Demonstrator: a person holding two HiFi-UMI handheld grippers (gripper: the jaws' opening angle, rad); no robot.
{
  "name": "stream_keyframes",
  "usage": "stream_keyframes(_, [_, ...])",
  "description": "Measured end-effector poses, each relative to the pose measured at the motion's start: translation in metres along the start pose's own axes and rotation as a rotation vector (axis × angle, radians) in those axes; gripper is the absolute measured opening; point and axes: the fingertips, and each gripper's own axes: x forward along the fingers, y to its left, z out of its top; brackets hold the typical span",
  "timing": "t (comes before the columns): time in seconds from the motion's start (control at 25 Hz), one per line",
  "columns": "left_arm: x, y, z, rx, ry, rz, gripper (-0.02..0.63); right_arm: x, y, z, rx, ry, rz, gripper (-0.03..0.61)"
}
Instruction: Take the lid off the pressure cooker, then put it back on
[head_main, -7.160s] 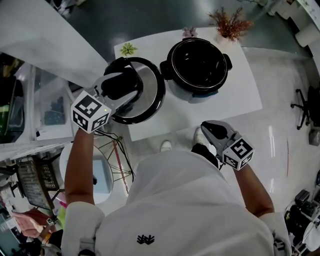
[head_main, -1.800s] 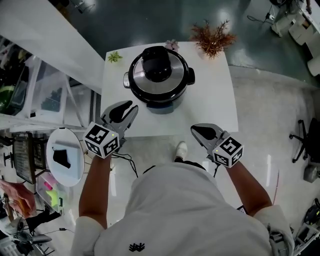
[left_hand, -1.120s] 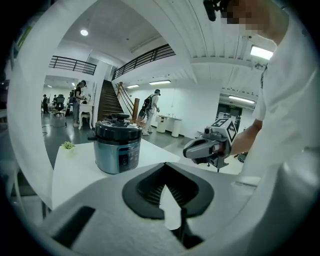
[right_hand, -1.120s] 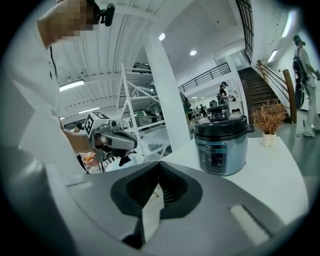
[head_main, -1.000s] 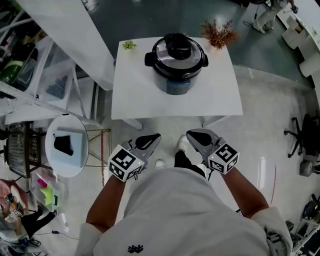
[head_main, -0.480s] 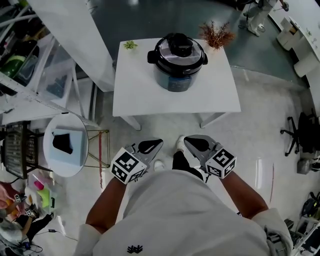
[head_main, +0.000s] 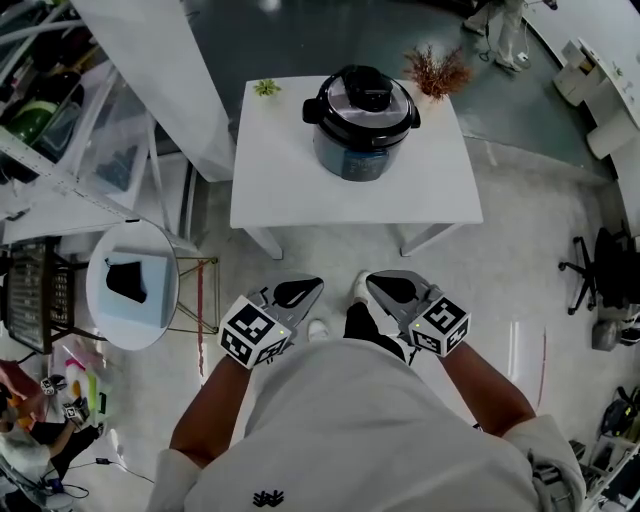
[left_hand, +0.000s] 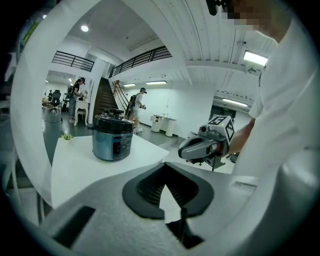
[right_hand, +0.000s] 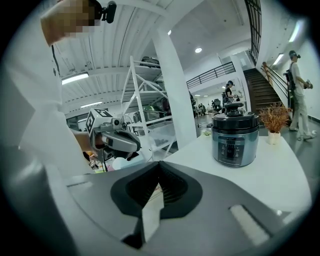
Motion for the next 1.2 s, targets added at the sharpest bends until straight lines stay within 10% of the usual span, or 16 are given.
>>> stream_keyframes(1.2, [-0.010, -0.016, -0.026, -0.042, 0.012, 0.008, 0.006, -0.002, 0.025, -0.015, -0.035, 0.030, 0.026, 0.012])
